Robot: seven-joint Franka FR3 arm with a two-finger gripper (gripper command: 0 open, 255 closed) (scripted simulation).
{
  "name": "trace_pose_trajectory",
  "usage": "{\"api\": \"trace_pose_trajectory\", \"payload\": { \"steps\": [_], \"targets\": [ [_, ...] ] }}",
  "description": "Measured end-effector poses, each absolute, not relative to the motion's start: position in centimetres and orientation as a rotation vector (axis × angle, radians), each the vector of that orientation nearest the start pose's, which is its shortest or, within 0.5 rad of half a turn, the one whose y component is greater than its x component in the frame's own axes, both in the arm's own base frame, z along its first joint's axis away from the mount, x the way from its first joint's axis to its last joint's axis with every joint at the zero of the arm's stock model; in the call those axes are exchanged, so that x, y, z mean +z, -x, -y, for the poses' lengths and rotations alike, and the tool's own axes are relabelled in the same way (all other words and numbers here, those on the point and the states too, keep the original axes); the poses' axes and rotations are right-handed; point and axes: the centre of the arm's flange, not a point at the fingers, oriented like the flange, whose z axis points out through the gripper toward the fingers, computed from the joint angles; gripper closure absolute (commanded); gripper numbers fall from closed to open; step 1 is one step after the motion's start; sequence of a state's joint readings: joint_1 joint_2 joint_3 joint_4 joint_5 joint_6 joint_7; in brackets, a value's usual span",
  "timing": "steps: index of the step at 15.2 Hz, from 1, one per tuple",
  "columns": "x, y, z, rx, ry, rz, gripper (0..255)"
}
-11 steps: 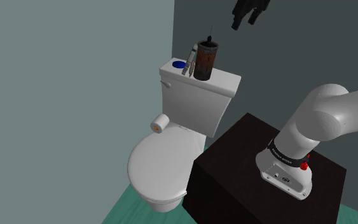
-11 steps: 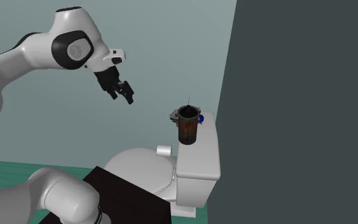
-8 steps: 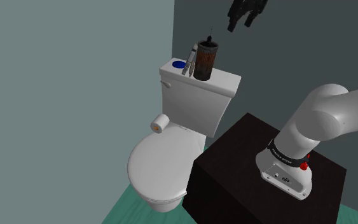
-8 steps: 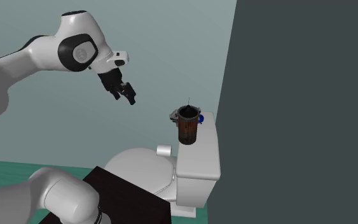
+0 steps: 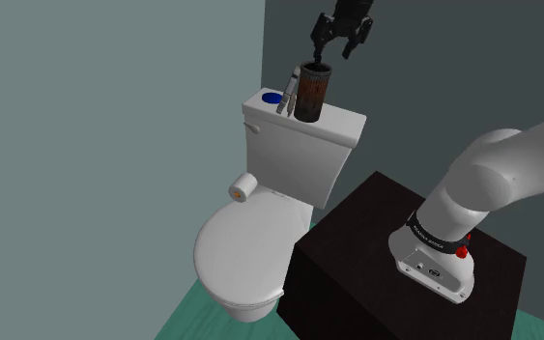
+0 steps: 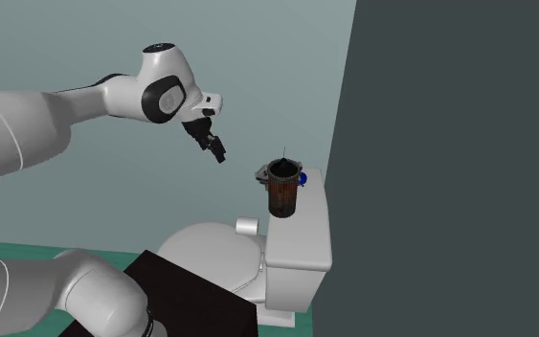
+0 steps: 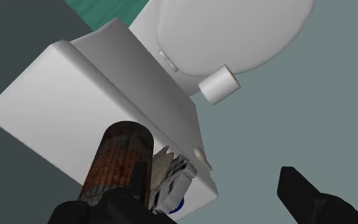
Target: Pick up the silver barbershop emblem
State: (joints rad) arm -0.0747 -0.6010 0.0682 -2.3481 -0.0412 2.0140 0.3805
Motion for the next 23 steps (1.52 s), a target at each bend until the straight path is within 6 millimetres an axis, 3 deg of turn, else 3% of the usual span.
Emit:
{"api": "trace_pose_trajectory", "payload": {
  "steps": [9,18,23],
  "targets": [
    [50.7,-48.3,3.1,-0.486,2.880,-1.016,0],
    [44.6,-56.3,8.0,-0.525,2.623,-1.395,0],
    [41.8,-57.1,8.8,-0.529,2.591,-1.432,0]
  ]
}}
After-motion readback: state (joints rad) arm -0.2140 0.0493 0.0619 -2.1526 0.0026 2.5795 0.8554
